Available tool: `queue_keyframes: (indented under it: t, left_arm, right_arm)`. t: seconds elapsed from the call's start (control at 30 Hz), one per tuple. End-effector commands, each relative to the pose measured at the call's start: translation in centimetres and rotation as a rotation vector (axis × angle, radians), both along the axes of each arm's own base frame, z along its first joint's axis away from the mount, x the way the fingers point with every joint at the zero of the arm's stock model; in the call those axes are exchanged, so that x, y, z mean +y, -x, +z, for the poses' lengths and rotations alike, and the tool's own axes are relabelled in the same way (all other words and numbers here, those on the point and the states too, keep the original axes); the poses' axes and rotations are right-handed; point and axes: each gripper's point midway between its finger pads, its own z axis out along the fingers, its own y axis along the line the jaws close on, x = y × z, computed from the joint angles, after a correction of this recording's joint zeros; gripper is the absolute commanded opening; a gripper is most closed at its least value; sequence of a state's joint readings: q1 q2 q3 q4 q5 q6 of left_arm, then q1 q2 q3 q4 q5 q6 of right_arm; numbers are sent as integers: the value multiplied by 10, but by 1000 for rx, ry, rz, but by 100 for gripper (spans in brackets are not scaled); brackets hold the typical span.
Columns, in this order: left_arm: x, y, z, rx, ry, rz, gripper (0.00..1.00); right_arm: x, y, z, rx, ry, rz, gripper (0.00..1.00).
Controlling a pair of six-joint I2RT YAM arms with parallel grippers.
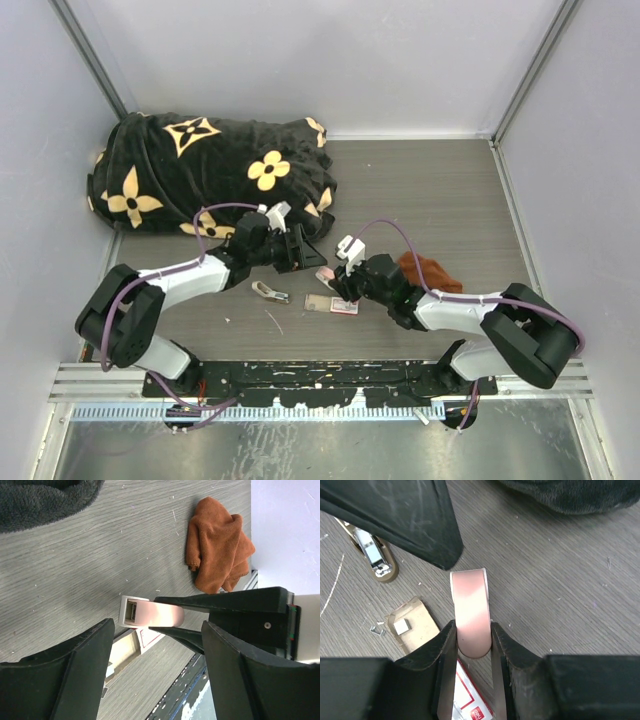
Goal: Load the staples into the stapler
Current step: Close the stapler at the center of the board.
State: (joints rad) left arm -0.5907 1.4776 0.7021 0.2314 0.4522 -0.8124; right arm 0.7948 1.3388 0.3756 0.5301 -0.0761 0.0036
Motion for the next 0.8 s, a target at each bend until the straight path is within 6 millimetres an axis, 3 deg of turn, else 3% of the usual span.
queue_keyframes:
  t: [0.0,0.23,0.43,0.77]
  left_arm:
    - [-13,-11,14,-31,64,-13,70]
    - [-23,-12,6,14,101,-31,57]
    - [-28,-10,4,37,122,-48,52]
    - [-45,5,14,62,185,-103,42]
  right_arm:
    - [13,-8,38,-95,-119,10,1]
    - [14,-8,41,-100,-131,16,1]
    - [13,-8,48,-113,-153,9,1]
    - [11,-11,54,-132,-174,-17,1]
